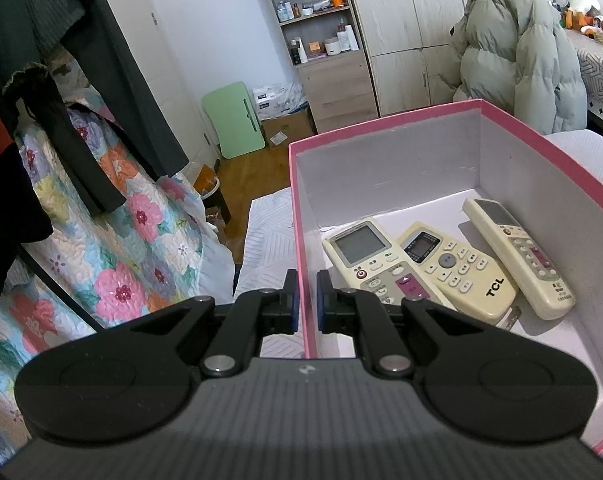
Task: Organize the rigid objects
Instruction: 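Reach the right tool to the white case with red print beside the keys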
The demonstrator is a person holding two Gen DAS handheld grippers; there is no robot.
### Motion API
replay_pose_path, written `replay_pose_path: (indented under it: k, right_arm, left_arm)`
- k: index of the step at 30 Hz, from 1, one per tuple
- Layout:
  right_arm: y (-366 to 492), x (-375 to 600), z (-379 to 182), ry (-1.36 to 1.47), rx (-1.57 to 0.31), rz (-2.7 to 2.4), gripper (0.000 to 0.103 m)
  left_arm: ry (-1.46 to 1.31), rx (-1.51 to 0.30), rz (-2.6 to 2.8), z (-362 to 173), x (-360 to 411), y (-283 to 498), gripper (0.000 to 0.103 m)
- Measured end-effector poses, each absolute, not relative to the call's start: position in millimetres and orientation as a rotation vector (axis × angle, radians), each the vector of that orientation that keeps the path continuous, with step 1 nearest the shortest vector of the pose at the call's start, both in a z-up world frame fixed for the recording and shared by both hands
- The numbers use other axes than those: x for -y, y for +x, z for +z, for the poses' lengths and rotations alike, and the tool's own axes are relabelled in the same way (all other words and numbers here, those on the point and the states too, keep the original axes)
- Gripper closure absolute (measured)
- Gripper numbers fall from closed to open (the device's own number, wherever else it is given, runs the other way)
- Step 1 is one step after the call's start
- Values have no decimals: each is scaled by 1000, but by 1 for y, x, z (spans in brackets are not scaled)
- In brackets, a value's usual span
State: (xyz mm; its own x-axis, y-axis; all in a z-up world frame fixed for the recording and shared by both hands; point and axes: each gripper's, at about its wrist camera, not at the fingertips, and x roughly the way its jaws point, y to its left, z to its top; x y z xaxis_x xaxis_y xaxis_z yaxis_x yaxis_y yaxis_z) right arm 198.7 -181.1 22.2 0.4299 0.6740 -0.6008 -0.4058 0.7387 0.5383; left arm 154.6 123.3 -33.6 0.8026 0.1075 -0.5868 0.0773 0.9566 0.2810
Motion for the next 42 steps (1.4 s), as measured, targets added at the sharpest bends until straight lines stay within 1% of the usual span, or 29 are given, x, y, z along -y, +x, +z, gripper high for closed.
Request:
replay_pose_path:
  k: [4,8,11,12,15,17,19,22,28,35,39,42]
  right_arm:
    - [215,201,-3,360,-941,557,52]
    - [234,194,-35,300,-968,463,52]
    - [254,194,-49,292,-974,400,52]
    - [259,191,-52,292,-965,384,52]
    - [265,172,-61,161,-904,309,41]
    - [266,163,-69,135,-892,313,41]
    - [270,160,-75,181,-900,340,41]
    - [277,156,-80,199,-895,344,39]
    - [281,141,-86,104,-898,369,36]
    - [283,144,-85,71,-905,423,33]
    - [274,140,-84,-18,-924,485,31]
    - [268,127,-87,-171,-898,488,30]
  left_arm:
    - [299,-649,17,-33,-122,155,96]
    - [293,-649,14,-33,-122,155,95]
    - [285,-656,13,-33,-124,155,96]
    - [286,-657,12,-32,-124,156,96]
    - [323,-657,19,-33,-121,156,96]
    - [346,-658,30,-34,-118,157,96]
    - [353,-657,30,-34,-118,156,95]
    - [340,-656,22,-33,-121,156,96]
    - [295,-653,3,-32,-128,156,95]
    - [284,-653,-5,-33,-128,156,95]
    - [263,-651,-12,-33,-129,156,96]
    - [263,-651,-15,-33,-130,156,95]
